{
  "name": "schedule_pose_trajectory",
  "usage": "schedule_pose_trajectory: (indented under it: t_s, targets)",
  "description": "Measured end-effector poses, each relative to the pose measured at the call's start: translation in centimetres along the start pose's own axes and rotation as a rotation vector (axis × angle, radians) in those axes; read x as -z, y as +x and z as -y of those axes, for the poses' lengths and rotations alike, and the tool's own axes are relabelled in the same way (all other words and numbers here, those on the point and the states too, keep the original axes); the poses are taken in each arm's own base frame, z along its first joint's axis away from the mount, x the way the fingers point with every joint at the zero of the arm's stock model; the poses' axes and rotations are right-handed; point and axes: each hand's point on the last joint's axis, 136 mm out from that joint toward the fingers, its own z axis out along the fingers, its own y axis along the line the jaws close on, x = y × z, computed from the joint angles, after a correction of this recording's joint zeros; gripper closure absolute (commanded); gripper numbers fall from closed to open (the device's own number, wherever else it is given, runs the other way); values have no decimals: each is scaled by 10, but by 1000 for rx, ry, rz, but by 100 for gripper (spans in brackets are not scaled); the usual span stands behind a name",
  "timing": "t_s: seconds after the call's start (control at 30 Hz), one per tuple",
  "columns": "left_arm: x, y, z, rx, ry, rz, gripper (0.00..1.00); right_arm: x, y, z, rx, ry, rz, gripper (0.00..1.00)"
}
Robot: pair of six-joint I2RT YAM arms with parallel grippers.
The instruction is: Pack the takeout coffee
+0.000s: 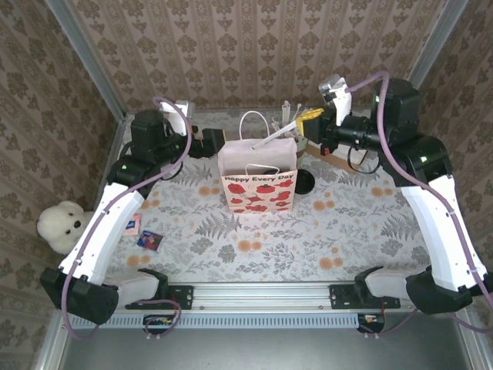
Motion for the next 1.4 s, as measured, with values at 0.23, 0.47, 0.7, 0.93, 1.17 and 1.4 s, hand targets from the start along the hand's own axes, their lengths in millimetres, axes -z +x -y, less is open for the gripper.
schedule_pose_trajectory:
  t_s: [0.23, 0.47, 0.7, 0.93, 1.17, 1.4]
  targets:
    - [-2, 7, -7, -1, -22, -10, 0, -37, 35, 4, -20, -92, -136, 100]
    - [4, 7, -28, 7, -134, 5, 0, -74, 61, 6, 3, -170, -221, 100]
    - [25, 14, -76, 88, -352, 2, 0, -112, 86, 13, 25, -223, -312, 100]
    - [24, 42, -105, 229, -426, -45, 0, -146, 103, -1, 71, -307, -393, 100]
    - [13, 52, -107, 275, -414, -81, 0, -175, 121, -13, 91, -338, -448, 63]
    - [7, 58, -109, 283, -405, -106, 0, -154, 105, 8, 105, -196, -434, 20]
